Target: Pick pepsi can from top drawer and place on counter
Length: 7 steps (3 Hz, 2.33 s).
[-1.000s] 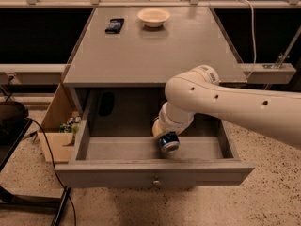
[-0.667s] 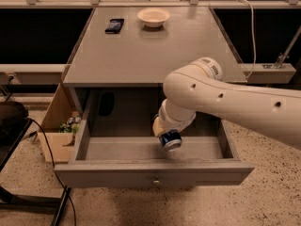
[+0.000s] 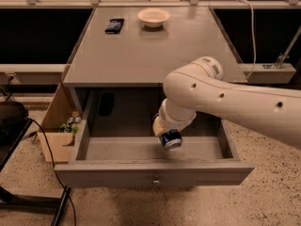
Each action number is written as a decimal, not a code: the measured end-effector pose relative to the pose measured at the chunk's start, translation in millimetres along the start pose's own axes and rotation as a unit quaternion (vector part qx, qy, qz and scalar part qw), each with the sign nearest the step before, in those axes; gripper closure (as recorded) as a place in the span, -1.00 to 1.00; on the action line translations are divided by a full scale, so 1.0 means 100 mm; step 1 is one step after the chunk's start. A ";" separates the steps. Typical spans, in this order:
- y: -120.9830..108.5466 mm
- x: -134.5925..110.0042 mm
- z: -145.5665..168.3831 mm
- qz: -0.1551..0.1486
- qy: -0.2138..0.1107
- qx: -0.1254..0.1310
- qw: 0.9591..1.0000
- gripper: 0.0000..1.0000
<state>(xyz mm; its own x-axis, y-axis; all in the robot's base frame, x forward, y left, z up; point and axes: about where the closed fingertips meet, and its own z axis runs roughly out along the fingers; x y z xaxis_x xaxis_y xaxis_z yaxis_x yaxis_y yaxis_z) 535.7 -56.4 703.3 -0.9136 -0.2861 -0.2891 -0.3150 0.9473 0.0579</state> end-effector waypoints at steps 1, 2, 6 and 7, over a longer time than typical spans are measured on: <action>0.01 -0.02 -0.22 -0.017 -0.011 0.005 1.000 1.00; 0.00 -0.03 -0.57 -0.040 -0.021 0.014 0.999 1.00; -0.04 0.01 -1.39 -0.134 -0.044 -0.054 0.989 1.00; -0.03 -0.07 -1.46 -0.148 -0.082 -0.070 0.983 1.00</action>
Offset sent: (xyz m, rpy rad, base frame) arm -0.0217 -0.0146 0.0989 -0.0636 -0.0988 0.1168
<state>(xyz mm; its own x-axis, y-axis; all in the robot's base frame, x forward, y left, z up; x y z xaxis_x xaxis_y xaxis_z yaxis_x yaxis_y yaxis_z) 505.4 -78.4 845.0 -0.7264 -0.5084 -0.4625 -0.6037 0.7936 0.0758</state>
